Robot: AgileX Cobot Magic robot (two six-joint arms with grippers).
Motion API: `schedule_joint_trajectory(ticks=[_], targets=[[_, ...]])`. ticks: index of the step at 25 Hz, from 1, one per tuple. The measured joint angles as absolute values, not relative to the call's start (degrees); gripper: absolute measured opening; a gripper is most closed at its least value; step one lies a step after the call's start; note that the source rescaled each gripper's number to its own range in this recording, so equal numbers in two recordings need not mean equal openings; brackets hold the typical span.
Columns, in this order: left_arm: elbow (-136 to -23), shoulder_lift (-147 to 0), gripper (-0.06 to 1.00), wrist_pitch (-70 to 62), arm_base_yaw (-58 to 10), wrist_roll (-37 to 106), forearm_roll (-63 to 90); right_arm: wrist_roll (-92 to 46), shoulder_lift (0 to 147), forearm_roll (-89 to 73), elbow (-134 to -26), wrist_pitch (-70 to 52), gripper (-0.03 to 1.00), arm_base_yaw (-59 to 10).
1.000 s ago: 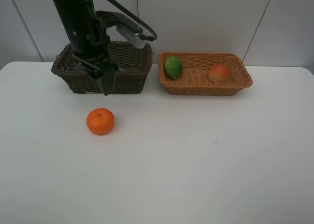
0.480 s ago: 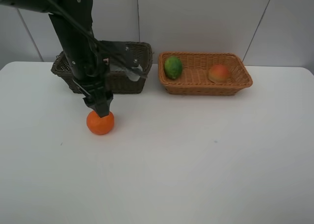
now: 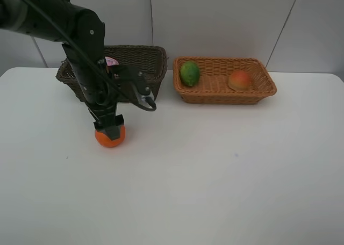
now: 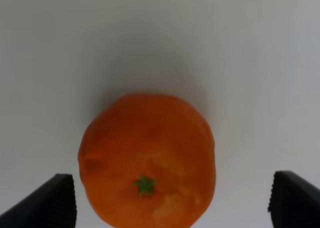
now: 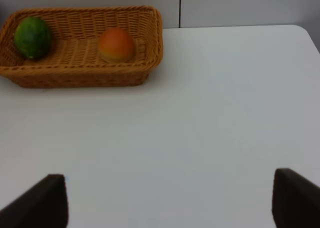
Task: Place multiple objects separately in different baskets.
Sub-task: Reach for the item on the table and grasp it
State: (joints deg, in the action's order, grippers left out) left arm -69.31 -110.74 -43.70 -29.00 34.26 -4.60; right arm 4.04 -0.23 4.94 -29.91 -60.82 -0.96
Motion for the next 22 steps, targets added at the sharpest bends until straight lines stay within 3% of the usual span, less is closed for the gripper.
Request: schedule_joint_trajectory(ticks=[22], targets=[[-69.3, -114.2, 1.00, -42.0, -28.8, 34.3, -7.6, 4.0, -0.2, 4.9, -29.9, -60.8, 0.88, -1.0]])
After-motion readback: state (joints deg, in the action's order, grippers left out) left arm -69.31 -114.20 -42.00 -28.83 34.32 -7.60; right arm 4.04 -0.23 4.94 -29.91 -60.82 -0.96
